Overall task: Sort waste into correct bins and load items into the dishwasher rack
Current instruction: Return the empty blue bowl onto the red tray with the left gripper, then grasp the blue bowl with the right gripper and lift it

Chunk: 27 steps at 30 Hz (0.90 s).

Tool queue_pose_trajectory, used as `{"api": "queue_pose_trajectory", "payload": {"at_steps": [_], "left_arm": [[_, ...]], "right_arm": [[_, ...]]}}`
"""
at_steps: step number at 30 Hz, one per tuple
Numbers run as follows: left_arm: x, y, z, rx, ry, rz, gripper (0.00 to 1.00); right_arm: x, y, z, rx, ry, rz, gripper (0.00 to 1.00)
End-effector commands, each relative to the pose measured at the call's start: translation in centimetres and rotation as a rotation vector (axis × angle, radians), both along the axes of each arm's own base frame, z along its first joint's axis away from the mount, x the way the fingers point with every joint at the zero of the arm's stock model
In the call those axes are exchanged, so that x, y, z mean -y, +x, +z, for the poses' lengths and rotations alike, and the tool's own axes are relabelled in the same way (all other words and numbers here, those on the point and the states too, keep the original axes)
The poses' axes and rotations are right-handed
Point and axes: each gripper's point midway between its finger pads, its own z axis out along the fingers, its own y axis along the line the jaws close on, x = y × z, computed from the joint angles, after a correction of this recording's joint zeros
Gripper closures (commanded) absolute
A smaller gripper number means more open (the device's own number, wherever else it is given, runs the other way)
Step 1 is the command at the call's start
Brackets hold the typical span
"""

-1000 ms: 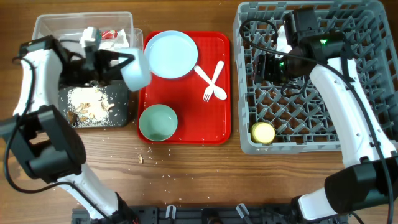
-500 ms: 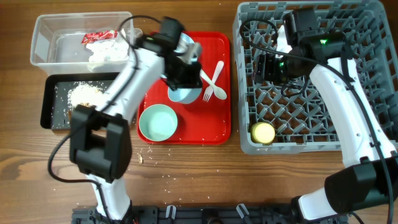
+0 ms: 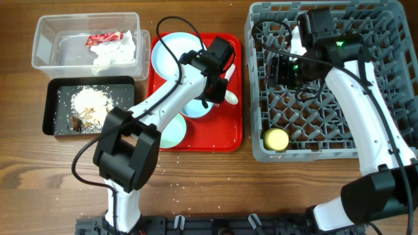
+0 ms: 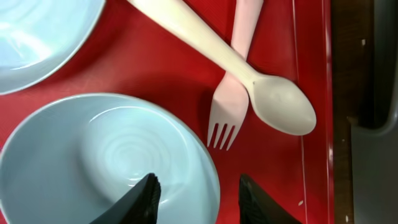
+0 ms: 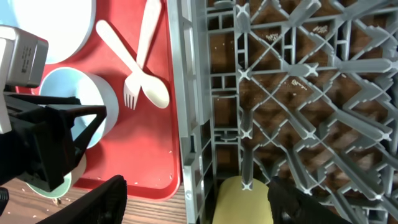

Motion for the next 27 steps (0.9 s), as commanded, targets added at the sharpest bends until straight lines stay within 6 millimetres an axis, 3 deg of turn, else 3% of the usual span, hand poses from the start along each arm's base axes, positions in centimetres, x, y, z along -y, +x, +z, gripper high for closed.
{"api": "queue_pose_trajectory", "payload": {"at_steps": [1, 5, 6, 8, 11, 15, 20, 24, 26, 27], "left_arm": [[-2.2, 1.8, 2.3, 0.023, -0.031, 0.13, 0.58], [-6.1, 3.7, 8.0, 0.058, -0.204, 0.258, 0.5], [-7.9, 4.2, 9.5, 0.077, -0.237, 0.297, 0.43], [-12.0, 4.8, 11.0, 0.107, -0.241, 0.382, 0.39], [-16.2, 4.5, 10.7, 0.076, -0.22, 0.479, 0.39], [-19.8, 3.9, 10.1, 0.057, -0.148, 0.55, 0.38], [-21.4, 4.1, 10.1, 0.07, -0.12, 0.586, 0.32], [-21.4, 4.1, 10.1, 0.071, -0.121, 0.586, 0.19], [-21.3, 4.1, 10.1, 0.068, -0.12, 0.585, 0.0], [-21.3, 4.1, 10.1, 0.068, -0.12, 0.586, 0.0]], "right_arm": [[-1.0, 0.7, 1.6, 0.063, 0.042, 0.03, 0.25], [-3.9, 1.3, 2.1, 0.11, 0.094, 0.07, 0.26], [-4.9, 1.5, 2.2, 0.118, 0.103, 0.076, 0.26], [-7.2, 1.7, 1.8, 0.133, 0.117, 0.106, 0.27], [-11.1, 2.0, 0.6, 0.138, 0.136, 0.152, 0.28], [-14.5, 2.5, -2.8, 0.095, 0.137, 0.174, 0.32], [-16.3, 2.5, -8.5, -0.006, 0.102, 0.187, 0.44], [-16.8, 2.0, -12.8, -0.092, 0.068, 0.183, 0.49], [-17.1, 1.6, -14.8, -0.131, 0.05, 0.189, 0.55], [-17.1, 1.5, -15.3, -0.141, 0.045, 0.19, 0.57]]}}
